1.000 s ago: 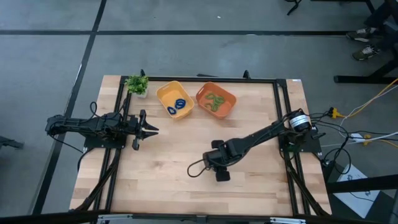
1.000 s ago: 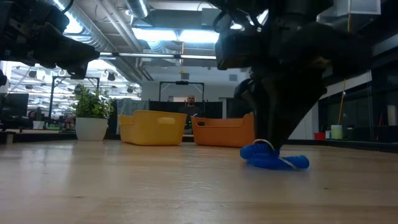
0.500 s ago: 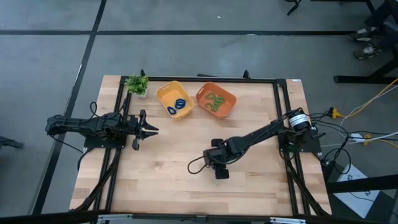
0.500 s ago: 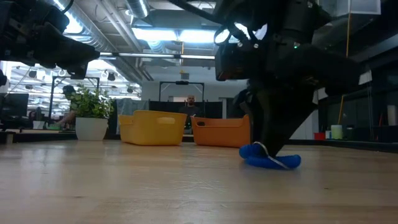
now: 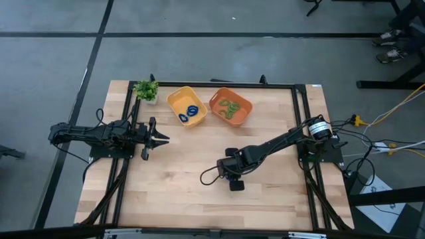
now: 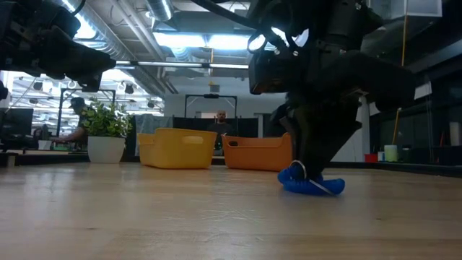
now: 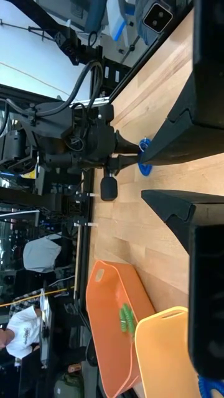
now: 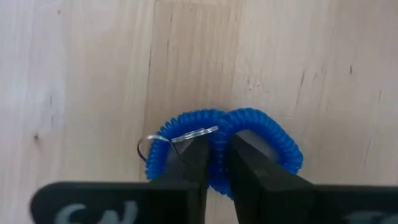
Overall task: Sort spring keychains
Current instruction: Put the blue spring keychain into the yellow bin
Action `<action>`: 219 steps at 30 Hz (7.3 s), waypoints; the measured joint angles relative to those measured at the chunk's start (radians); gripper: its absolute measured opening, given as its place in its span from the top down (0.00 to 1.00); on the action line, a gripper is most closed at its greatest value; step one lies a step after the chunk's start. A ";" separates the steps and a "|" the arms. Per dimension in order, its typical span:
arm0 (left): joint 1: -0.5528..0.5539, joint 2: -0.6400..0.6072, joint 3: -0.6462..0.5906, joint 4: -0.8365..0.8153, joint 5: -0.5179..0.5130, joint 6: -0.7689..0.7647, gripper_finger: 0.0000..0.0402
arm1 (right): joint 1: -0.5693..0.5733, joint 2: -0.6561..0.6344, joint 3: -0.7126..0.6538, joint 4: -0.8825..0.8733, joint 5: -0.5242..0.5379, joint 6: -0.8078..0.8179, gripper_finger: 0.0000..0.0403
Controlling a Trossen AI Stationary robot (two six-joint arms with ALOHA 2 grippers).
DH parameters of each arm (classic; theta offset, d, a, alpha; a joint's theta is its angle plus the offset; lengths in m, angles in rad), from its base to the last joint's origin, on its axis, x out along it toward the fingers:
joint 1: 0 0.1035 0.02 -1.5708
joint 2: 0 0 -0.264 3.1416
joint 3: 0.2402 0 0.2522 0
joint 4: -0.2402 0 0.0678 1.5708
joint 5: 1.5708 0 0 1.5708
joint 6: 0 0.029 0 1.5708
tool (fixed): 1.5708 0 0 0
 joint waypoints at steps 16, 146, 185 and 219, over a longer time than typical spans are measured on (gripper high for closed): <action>0.000 0.000 0.000 0.000 0.000 0.000 0.83 | 0.000 0.000 0.000 0.038 -0.099 0.003 0.79; 0.000 0.000 0.000 0.000 0.000 0.000 0.82 | -0.607 0.167 0.212 0.703 -0.096 -0.232 0.83; 0.000 0.000 0.000 0.000 0.000 0.000 0.83 | -0.384 0.167 0.541 -0.116 -0.436 -0.100 0.70; 0.000 0.000 0.000 0.000 0.000 0.000 0.83 | -0.003 0.167 0.328 -0.413 -0.232 -0.122 0.69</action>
